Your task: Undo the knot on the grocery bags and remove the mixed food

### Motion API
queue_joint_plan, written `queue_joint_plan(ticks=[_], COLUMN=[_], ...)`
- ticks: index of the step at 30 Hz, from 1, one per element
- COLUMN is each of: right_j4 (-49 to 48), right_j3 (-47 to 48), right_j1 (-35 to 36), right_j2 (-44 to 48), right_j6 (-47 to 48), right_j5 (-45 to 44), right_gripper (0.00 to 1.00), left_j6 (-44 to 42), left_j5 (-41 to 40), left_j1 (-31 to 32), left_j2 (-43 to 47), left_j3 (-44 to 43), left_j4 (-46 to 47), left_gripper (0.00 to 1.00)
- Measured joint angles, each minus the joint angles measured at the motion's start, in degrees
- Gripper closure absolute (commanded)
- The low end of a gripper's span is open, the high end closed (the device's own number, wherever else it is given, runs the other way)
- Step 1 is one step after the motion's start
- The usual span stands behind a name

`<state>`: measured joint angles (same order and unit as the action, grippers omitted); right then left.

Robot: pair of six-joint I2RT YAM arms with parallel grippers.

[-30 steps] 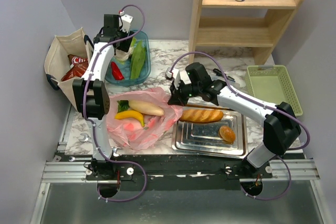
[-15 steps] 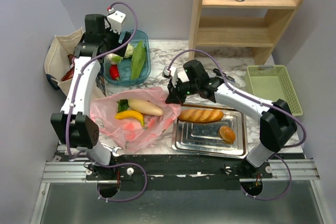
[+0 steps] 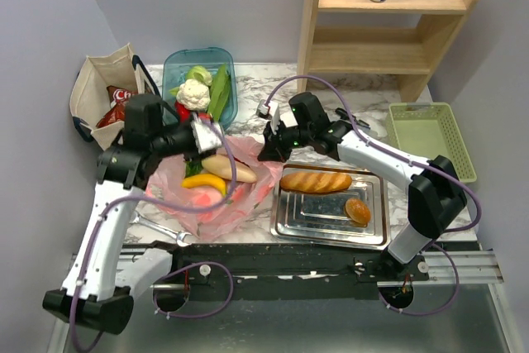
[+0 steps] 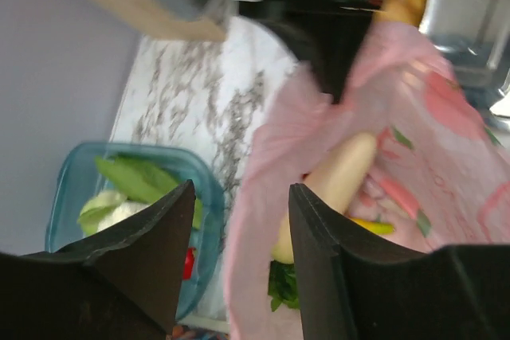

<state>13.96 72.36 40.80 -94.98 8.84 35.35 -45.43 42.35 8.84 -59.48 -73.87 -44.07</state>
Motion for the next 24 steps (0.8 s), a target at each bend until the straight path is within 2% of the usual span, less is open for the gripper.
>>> queue_joint_plan(ticks=[3,6,8,11,14,17,20,24], right_j4=[-0.87,-1.14,-1.33,-1.75,-2.05,-2.14,-2.25,-2.34], right_j3=[-0.39,-0.52,-0.52,-0.52,-0.52,-0.52,-0.52,-0.52], right_j1=[-0.02,-0.02,-0.02,-0.02,-0.02,-0.02,-0.02,-0.15], right_j2=[0.00,0.00,0.02,0.02,0.02,0.02,0.07,0.20], right_j6=[-0.90,-1.40,-1.60,-2.19,-2.82,-2.84,-2.84,-2.80], right_j5=[-0.02,-0.02,-0.04,-0.09,-0.11,-0.20,-0.66,-1.38], right_gripper=[0.99,0.99,0.99,0.99,0.99,0.99,0.99,0.99], left_j6=[-12.02,-19.43,-23.19,-26.49,-30.34,-32.74,-32.85,-31.61], left_j5=[1.66,1.60,0.66,-1.86,-5.25,-7.85,-9.94,-13.55], left_j1=[5.46,7.54,8.61,9.86,10.71,11.21,11.74,13.44], left_j2=[5.18,6.54,5.62,4.68,3.32,-1.05,-5.75,-10.10], left_j3=[6.80,13.18,16.44,22.51,29.14,31.32,31.50,31.58], left_j4=[-5.07,-8.68,-8.92,-4.83,1.20,5.64,10.99,18.64], left_gripper=[0.51,0.51,0.45,0.31,0.23,0.16,0.11,0.10])
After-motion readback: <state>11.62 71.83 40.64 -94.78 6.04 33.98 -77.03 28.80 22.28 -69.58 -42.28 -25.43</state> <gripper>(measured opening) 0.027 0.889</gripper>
